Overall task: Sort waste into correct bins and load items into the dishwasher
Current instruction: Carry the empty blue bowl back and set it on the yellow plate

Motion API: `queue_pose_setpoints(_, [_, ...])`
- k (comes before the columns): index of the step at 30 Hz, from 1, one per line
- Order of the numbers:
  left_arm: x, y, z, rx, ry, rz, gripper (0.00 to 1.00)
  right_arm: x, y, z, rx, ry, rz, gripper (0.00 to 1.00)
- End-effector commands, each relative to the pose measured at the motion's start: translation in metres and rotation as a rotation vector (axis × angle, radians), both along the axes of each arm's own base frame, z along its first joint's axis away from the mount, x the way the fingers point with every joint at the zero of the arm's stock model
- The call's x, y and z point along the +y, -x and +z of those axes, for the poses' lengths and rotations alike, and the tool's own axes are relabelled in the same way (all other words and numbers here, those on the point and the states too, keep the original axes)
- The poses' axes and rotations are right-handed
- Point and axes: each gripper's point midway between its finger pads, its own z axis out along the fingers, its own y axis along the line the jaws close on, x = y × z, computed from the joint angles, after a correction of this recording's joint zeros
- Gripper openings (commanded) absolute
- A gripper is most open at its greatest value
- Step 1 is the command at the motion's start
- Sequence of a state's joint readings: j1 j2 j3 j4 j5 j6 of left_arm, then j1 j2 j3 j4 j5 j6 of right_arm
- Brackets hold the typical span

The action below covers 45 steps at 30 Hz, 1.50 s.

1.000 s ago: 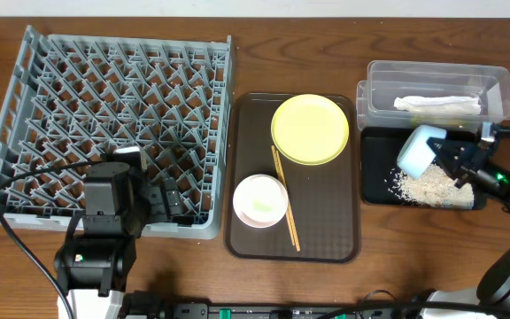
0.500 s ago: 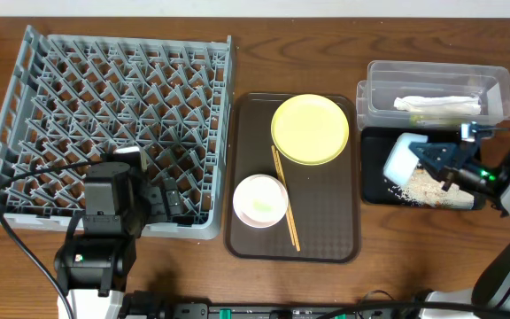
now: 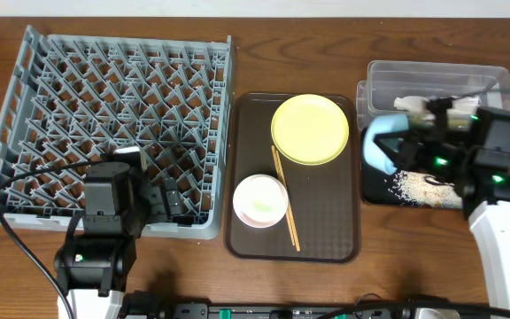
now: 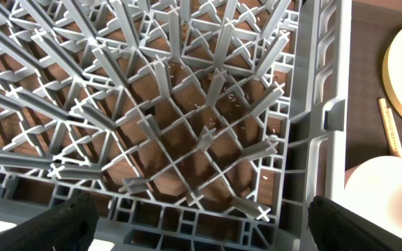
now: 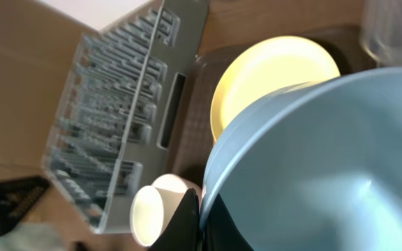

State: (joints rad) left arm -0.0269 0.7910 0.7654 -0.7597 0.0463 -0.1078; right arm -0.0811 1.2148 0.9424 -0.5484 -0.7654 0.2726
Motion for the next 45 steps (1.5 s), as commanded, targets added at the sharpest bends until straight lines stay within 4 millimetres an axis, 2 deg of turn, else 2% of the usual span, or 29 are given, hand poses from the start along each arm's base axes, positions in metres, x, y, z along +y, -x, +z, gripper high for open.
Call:
queue_pose_setpoints(1, [0.0,-0.002,0.009,-0.02,0.008,0.009,0.99,0.011,-0.018,0.014,-0.1,0.201,-0.021,0.01])
queue_pose_setpoints(5, [0.0,-0.002,0.009,-0.02,0.008,0.009,0.99,0.043,-0.032,0.023,-0.162,0.311,0.034,0.01])
queue_pose_setpoints(8, [0.0,-0.002,0.009,-0.02,0.008,0.009,0.99,0.065,-0.043,0.015,-0.187,0.394,0.088,0.01])
queue_pose_setpoints(10, [0.0,-0.002,0.009,-0.02,0.008,0.009,0.99,0.079,-0.049,0.001,-0.196,0.447,0.127,0.01])
queue_pose_setpoints(14, [0.0,-0.002,0.009,-0.02,0.008,0.009,0.99,0.107,-0.054,-0.042,-0.165,0.535,0.199,0.01])
queue_pose_setpoints(20, [0.0,-0.002,0.009,-0.02,0.008,0.009,0.99,0.145,-0.053,-0.1,-0.137,0.608,0.328,0.01])
queue_pose_setpoints(26, [0.0,0.0,0.007,-0.009,0.008,0.009,0.99,0.152,-0.055,-0.149,-0.101,0.751,0.327,0.01])
queue_pose_setpoints(30, [0.0,0.0,0.007,-0.007,0.008,0.009,0.99,0.158,-0.047,-0.165,-0.075,0.765,0.36,0.01])
queue_pose_setpoints(33, [0.0,0.001,0.006,-0.006,0.008,0.009,0.99,0.16,-0.047,-0.164,-0.08,0.764,0.364,0.11])
queue_pose_setpoints(37, [0.0,0.001,0.006,-0.006,0.008,0.009,0.99,0.161,-0.047,-0.148,-0.101,0.754,0.355,0.28])
queue_pose_setpoints(39, [0.0,0.001,0.006,-0.006,0.008,0.009,0.99,0.161,-0.047,-0.13,-0.119,0.745,0.348,0.32])
queue_pose_setpoints(42, [0.001,0.001,0.006,-0.006,0.008,0.009,0.99,0.164,-0.045,-0.09,-0.16,0.705,0.345,0.35])
queue_pose_setpoints(45, [0.0,0.001,0.006,-0.006,0.008,0.009,0.99,0.174,-0.03,-0.059,-0.176,0.617,0.39,0.38])
